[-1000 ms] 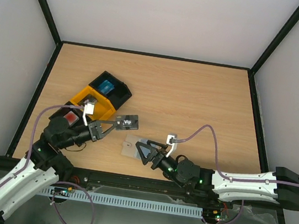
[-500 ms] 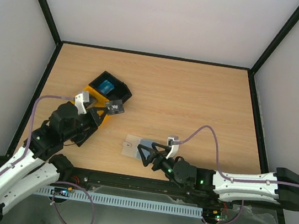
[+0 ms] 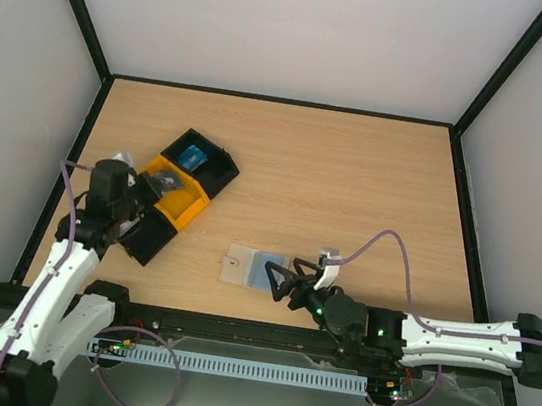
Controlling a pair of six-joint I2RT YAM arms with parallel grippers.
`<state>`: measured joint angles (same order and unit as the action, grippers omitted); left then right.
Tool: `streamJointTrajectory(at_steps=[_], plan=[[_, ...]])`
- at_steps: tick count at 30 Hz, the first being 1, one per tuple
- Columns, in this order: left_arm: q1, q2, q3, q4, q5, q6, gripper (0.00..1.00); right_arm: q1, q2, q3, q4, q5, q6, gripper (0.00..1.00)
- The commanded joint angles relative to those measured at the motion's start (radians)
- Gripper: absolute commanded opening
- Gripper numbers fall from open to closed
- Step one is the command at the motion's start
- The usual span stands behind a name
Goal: Take the credit cards out of the card holder
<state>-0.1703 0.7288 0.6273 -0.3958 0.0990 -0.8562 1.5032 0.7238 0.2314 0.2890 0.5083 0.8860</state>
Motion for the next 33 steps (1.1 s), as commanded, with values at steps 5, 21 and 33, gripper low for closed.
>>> streamJointTrajectory(at_steps=[5,21,33], plan=[[0.304,0.104,0.010,0.060,0.268,0.064,0.03,0.005,-0.194,-0.039,-0.064,0.072,-0.059,0.98],[0.349,0.203,-0.083,0.276,0.240,-0.062,0.03,0.005,-0.150,-0.001,-0.160,0.144,0.024,0.98],[0.350,0.325,-0.059,0.374,0.177,-0.036,0.03,0.005,-0.151,-0.007,-0.156,0.139,0.033,0.98]])
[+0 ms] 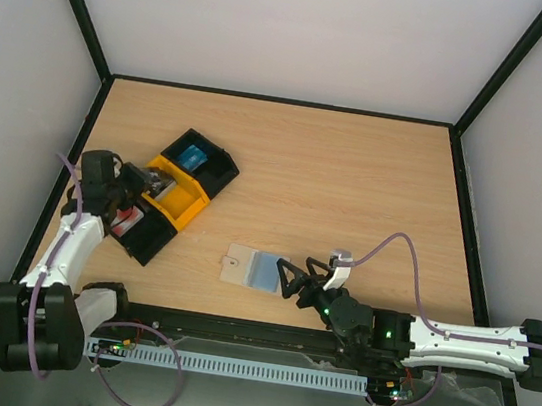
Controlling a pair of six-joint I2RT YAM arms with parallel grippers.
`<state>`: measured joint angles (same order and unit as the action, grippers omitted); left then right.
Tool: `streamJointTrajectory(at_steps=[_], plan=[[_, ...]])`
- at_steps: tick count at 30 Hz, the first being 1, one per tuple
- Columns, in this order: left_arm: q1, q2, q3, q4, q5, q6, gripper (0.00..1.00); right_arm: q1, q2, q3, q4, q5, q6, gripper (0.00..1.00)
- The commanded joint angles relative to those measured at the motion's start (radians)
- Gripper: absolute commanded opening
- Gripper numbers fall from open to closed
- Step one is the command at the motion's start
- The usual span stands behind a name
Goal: Take the credit cards out of the card holder
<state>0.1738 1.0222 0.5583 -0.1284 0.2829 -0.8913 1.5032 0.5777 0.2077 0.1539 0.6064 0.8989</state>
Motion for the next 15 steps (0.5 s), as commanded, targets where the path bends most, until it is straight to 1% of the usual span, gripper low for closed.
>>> streamJointTrajectory(at_steps=[1,3,6,9,15], plan=[[0.005,0.040,0.011,0.118,-0.019,0.002,0.03,0.006,-0.001,0.018,-0.031,0.047,0.024,0.98],[0.004,0.054,0.008,0.132,-0.057,0.003,0.03,0.006,0.001,0.022,-0.045,0.051,0.027,0.98],[0.005,0.076,0.003,0.159,-0.076,-0.002,0.03,0.006,-0.006,0.017,-0.043,0.049,0.026,0.98],[0.006,0.101,0.001,0.179,-0.050,-0.006,0.03,0.006,-0.016,0.010,-0.007,0.024,-0.007,0.98],[0.006,0.162,-0.033,0.239,-0.025,-0.038,0.03,0.006,-0.027,0.033,-0.079,0.019,-0.015,0.98]])
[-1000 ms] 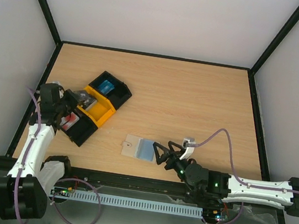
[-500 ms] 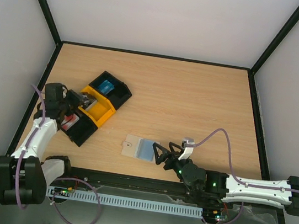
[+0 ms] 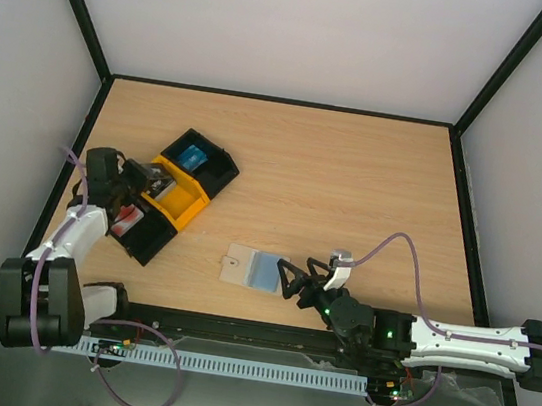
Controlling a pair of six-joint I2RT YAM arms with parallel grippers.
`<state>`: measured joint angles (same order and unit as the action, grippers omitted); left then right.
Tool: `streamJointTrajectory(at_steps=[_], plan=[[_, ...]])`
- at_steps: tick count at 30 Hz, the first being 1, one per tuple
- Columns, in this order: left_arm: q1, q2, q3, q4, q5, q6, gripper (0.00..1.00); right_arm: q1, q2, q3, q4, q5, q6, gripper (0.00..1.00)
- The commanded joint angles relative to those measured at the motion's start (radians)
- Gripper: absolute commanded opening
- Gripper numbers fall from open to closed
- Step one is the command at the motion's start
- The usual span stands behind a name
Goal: Take the credit cards out of the card holder
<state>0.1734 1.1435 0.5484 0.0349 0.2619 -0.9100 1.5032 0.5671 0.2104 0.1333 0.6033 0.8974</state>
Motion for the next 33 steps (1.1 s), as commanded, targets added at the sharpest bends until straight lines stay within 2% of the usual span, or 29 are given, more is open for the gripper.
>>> streamJointTrajectory(at_steps=[1,5,18,25,33], plan=[[0.003,0.053,-0.020,0.073,-0.008,-0.008,0.03,0.006,-0.020,0.031,-0.066,0.021,-0.014,0.98],[0.001,0.079,-0.014,0.043,-0.029,0.018,0.03,0.005,-0.045,0.040,-0.101,0.006,-0.001,0.98],[0.001,0.101,-0.075,0.137,-0.076,-0.017,0.05,0.005,-0.043,0.026,-0.090,0.015,0.015,0.98],[0.001,0.110,-0.061,0.116,-0.086,-0.025,0.13,0.005,-0.039,0.060,-0.106,0.007,-0.023,0.98],[0.000,0.102,-0.003,0.045,-0.058,-0.001,0.31,0.006,-0.042,0.064,-0.095,-0.009,-0.023,0.98]])
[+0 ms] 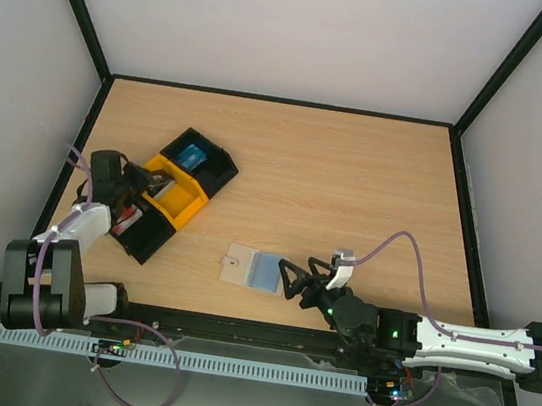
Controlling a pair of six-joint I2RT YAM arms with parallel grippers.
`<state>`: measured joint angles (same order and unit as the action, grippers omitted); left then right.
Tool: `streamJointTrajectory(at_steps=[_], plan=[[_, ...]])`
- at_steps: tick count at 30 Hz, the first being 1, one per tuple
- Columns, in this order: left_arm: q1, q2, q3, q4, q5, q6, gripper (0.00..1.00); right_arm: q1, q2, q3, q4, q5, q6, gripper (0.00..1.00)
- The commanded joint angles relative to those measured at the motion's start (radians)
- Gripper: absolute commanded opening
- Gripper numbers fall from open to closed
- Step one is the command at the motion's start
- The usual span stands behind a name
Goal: Take the credit cards out of the card holder
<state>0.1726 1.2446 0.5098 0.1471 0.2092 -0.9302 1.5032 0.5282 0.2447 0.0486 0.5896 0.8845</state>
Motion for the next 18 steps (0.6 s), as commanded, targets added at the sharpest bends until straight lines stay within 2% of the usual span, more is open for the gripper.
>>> streamJointTrajectory(at_steps=[1,4,10,16,17,18], plan=[[0.001,-0.008,0.043,-0.079,-0.007,0.024,0.34,0.005,0.000,0.029,-0.009,0.003,-0.009,0.98],[0.002,-0.037,0.063,-0.120,-0.020,0.033,0.43,0.006,0.010,0.025,-0.005,0.000,-0.010,0.98],[0.002,-0.105,0.108,-0.201,-0.060,0.060,0.55,0.006,0.021,0.025,-0.008,-0.013,-0.015,0.98],[0.000,-0.203,0.119,-0.302,-0.037,0.089,0.71,0.006,0.065,0.050,-0.059,-0.011,0.028,0.98],[0.001,-0.224,0.120,-0.320,-0.024,0.096,0.78,0.005,0.075,0.053,-0.077,0.007,0.052,0.98],[0.000,-0.244,0.121,-0.339,-0.004,0.109,0.93,0.005,0.087,0.056,-0.098,0.029,0.080,0.98]])
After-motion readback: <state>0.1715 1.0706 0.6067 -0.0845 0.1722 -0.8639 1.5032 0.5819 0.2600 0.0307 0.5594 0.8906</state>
